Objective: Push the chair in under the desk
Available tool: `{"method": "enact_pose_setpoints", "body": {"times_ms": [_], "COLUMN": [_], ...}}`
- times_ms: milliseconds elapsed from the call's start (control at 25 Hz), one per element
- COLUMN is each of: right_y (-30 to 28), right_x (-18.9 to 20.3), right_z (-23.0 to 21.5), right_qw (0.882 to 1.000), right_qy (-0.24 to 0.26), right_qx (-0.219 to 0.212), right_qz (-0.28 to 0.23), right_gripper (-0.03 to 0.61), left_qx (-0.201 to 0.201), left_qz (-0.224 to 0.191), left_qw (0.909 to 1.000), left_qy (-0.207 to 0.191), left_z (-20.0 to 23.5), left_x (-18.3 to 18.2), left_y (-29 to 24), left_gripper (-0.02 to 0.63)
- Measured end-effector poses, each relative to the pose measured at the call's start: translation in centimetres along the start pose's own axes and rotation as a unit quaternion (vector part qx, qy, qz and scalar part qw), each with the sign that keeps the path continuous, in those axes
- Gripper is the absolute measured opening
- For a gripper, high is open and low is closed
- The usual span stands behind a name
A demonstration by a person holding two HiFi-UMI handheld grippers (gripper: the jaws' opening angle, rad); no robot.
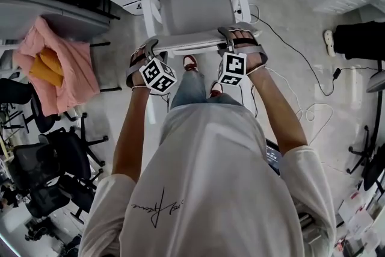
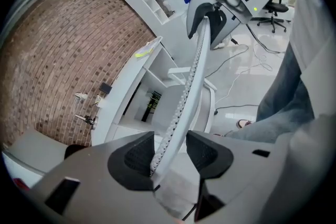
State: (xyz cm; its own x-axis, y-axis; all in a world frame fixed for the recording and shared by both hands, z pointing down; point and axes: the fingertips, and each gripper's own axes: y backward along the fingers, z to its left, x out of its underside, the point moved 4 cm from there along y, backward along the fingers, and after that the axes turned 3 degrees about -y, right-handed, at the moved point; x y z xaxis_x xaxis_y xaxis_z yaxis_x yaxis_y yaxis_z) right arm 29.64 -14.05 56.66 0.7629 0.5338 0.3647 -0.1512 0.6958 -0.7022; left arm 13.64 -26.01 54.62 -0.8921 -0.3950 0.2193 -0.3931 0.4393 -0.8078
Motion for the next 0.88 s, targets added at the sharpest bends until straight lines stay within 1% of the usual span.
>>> {"method": "enact_pose_setpoints", "body": {"times_ms": [80, 200, 240, 280, 320, 360, 440, 520, 640, 720, 800, 880], "right_y": [1.4, 3.2, 3.7, 4.2, 4.7, 5.2, 6.1, 7.0, 7.9, 8.5, 9.0, 9.5], "right_x": [-0.4, -1.1, -1.4, -1.7, -2.1, -2.5, -3.5, -4.5, -5.6, -6.0, -6.3, -6.7], "right_z": [0.0, -0.3, -0.5, -0.6, -0.8, -1.1, -1.7, -2.2, -2.6, -2.8, -3.0, -3.2], "right_qw": [1.0, 0.997, 0.995, 0.993, 0.989, 0.983, 0.967, 0.954, 0.941, 0.929, 0.915, 0.906], "right_qy": [-0.024, -0.07, -0.088, -0.11, -0.139, -0.173, -0.241, -0.285, -0.319, -0.35, -0.382, -0.393], "right_qx": [0.008, 0.016, 0.018, 0.017, 0.014, 0.007, -0.007, -0.016, -0.025, -0.031, -0.039, -0.054], "right_qz": [-0.016, -0.034, -0.04, -0.048, -0.056, -0.066, -0.083, -0.097, -0.113, -0.12, -0.128, -0.145], "right_gripper": [0.201, 0.201, 0.201, 0.201, 0.201, 0.201, 0.199, 0.199, 0.193, 0.175, 0.141, 0.121], "left_qx": [0.008, -0.001, -0.004, -0.005, -0.003, 0.001, 0.005, 0.005, 0.013, 0.026, 0.038, 0.048], "left_qz": [-0.022, -0.056, -0.071, -0.09, -0.111, -0.132, -0.167, -0.195, -0.227, -0.246, -0.258, -0.269], "left_qw": [0.9994, 0.9972, 0.9954, 0.9921, 0.9868, 0.9795, 0.9625, 0.9483, 0.9301, 0.9145, 0.8976, 0.8828], "left_qy": [0.024, 0.05, 0.064, 0.087, 0.118, 0.153, 0.214, 0.251, 0.288, 0.32, 0.355, 0.382], "left_z": [-0.1, 0.1, 0.2, 0.2, 0.3, 0.4, 0.8, 0.9, 0.7, 0.3, 0.1, 0.4], "left_x": [-0.1, -0.3, -0.6, -1.0, -1.4, -1.9, -2.8, -3.7, -5.0, -5.7, -5.9, -6.0], "left_y": [0.8, 2.5, 3.2, 4.0, 4.8, 5.6, 6.9, 7.9, 9.0, 9.4, 9.7, 10.4], "left_gripper": [0.179, 0.179, 0.179, 0.178, 0.177, 0.167, 0.146, 0.136, 0.132, 0.127, 0.119, 0.112]}}
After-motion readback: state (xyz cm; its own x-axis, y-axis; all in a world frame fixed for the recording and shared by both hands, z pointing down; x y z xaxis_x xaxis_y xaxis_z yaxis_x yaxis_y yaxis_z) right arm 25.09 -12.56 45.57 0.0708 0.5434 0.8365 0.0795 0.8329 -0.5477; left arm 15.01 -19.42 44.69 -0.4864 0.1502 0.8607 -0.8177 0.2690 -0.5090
